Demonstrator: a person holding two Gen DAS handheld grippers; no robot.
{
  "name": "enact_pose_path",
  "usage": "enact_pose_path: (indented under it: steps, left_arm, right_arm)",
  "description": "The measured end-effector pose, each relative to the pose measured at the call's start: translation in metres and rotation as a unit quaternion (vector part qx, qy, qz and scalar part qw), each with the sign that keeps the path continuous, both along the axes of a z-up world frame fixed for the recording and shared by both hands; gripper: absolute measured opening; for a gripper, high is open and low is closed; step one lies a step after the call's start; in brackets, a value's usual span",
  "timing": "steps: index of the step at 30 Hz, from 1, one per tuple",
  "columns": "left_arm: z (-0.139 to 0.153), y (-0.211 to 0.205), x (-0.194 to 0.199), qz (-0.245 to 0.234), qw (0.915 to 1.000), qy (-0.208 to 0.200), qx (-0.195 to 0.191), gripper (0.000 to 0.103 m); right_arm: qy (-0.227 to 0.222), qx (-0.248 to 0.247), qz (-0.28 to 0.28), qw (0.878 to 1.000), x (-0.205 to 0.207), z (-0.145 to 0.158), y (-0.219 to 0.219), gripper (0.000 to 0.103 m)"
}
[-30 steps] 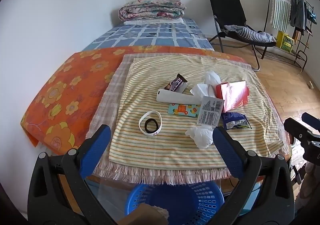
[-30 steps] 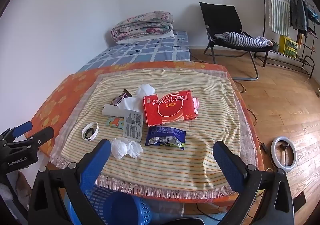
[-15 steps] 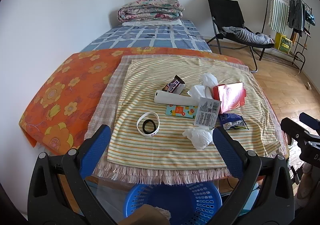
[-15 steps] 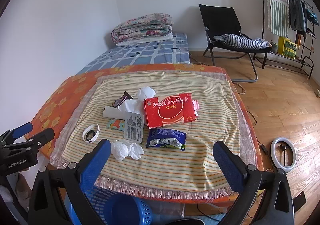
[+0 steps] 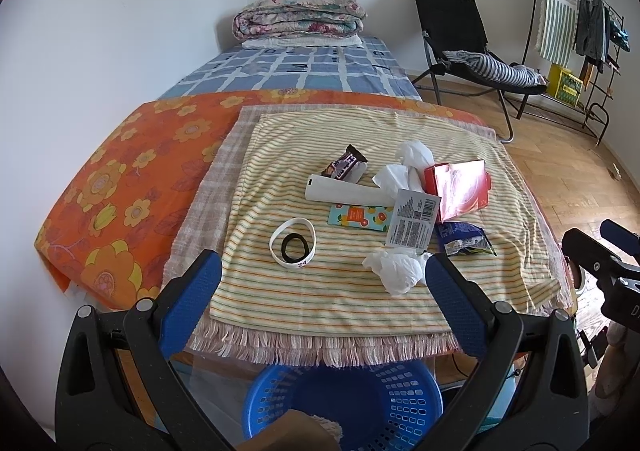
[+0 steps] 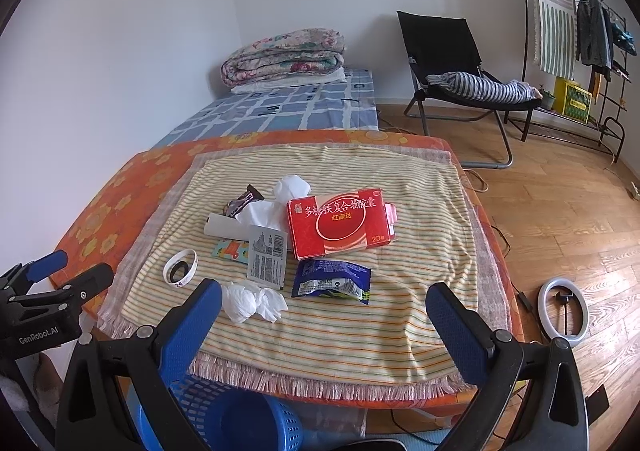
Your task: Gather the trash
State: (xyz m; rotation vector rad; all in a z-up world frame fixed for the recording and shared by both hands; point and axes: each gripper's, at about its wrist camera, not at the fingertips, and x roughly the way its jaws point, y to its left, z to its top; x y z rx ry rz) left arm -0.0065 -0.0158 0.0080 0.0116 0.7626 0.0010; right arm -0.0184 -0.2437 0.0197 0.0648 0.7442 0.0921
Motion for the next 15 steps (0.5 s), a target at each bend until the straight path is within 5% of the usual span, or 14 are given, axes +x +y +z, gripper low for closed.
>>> enact_pose_path:
  steps: [15]
  left_arm:
    - [-0.012,0.004,0.004,0.003,0.9999,0.010,-0.006,0.103]
  right_arm:
    - [0.001,-0.001,-0.001,1.000,0.001,0.000,-0.001,0.103]
